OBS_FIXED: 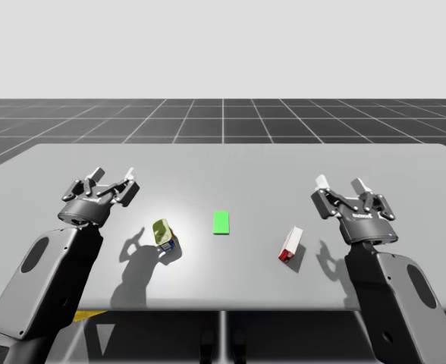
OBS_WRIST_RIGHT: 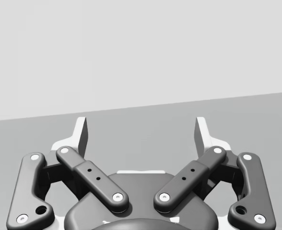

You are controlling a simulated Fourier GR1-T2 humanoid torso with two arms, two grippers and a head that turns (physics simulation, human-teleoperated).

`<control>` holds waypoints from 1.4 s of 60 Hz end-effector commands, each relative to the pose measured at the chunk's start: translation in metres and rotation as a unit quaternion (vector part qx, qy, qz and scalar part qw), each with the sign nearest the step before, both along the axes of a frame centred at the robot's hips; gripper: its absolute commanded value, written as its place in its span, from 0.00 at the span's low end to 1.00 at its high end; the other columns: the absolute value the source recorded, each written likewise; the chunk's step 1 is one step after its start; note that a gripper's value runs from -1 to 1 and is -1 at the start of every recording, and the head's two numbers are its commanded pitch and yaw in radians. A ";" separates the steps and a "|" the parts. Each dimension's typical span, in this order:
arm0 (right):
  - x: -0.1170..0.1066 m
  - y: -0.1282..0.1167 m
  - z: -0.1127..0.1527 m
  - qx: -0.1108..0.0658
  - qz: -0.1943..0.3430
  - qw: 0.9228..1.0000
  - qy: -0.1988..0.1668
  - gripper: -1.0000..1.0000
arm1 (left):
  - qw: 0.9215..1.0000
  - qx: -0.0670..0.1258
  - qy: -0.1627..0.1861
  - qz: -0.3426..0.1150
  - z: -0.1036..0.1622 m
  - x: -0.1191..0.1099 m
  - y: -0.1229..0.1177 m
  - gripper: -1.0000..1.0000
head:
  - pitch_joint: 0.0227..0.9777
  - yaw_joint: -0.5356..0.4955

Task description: Look at the card. If it is red, pick the object on the left. If it is green, pick the object on the right.

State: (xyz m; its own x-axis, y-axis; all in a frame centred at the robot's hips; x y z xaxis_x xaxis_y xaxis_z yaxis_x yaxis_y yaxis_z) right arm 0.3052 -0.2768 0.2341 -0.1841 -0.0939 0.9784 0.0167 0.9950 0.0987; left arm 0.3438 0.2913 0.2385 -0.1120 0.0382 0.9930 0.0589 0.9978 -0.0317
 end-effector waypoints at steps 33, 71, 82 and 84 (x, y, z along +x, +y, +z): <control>0.003 0.000 -0.002 -0.006 -0.031 0.999 -0.017 0.00 | 1.000 0.001 0.002 -0.003 -0.001 0.000 -0.001 0.00 | 0.34 0.54; 0.005 -0.002 -0.001 -0.012 -0.039 0.999 -0.021 0.00 | 1.000 0.010 -0.001 -0.010 0.000 0.000 -0.004 0.00 | 0.83 0.53; 0.005 -0.001 -0.001 -0.014 -0.040 0.999 -0.021 0.00 | 1.000 0.012 -0.001 -0.011 0.000 0.000 -0.005 0.00 | 0.84 0.53; 0.005 -0.001 -0.002 -0.015 -0.039 0.999 -0.021 0.00 | 1.000 0.012 -0.001 -0.011 0.000 0.000 -0.005 0.00 | 0.84 0.53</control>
State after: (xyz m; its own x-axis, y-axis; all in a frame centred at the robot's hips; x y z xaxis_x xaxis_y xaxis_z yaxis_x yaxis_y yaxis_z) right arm 0.3098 -0.2781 0.2327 -0.2308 -0.0520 0.9716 0.0916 0.9930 0.0749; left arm 0.3436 0.2873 0.2387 -0.1139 0.0189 0.9933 0.0788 0.9968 -0.0099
